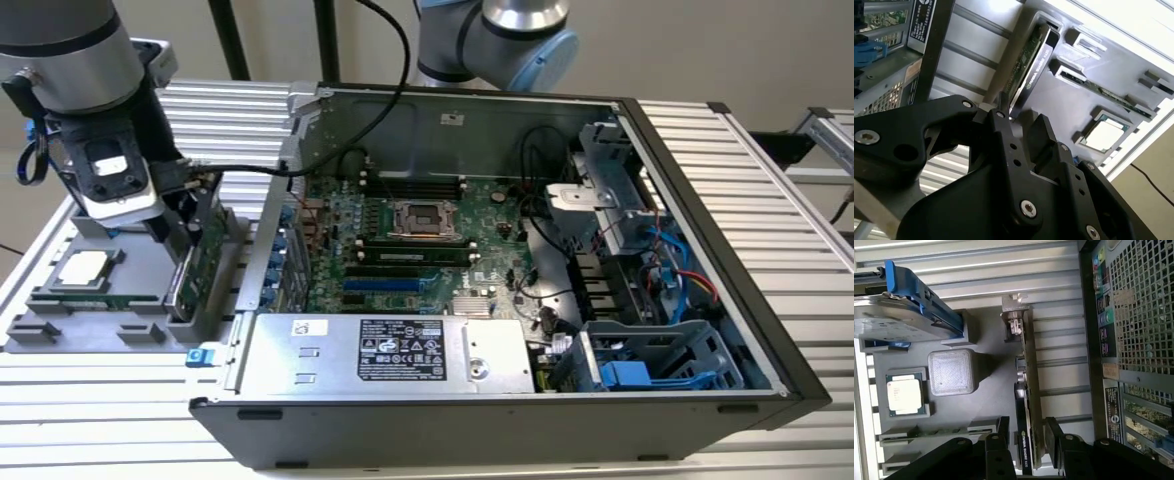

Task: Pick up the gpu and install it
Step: 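Pick up the gpu and move the gpu toward the slot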

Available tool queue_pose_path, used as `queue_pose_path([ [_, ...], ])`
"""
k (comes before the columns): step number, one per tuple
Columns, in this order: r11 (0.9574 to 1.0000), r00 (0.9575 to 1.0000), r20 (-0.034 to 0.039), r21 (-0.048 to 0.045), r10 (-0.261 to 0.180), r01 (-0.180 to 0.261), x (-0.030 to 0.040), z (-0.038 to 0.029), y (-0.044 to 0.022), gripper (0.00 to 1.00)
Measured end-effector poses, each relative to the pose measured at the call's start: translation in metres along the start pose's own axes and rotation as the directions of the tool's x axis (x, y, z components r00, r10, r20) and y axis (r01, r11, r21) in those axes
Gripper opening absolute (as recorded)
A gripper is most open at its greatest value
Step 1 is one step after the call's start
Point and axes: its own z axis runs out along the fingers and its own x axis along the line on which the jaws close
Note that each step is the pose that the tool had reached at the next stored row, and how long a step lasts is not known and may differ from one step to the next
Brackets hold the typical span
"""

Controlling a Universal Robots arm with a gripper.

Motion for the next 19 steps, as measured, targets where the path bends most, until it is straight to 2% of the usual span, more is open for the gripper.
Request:
queue_pose_path([
  [7,1.0,1.0,0.0003,0.0,0.0,0.0,0.0,0.009,-0.0004,1.0],
  [19,1.0,1.0,0.0002,0.0,0.0,0.0,0.0,0.0178,-0.0009,1.0],
])
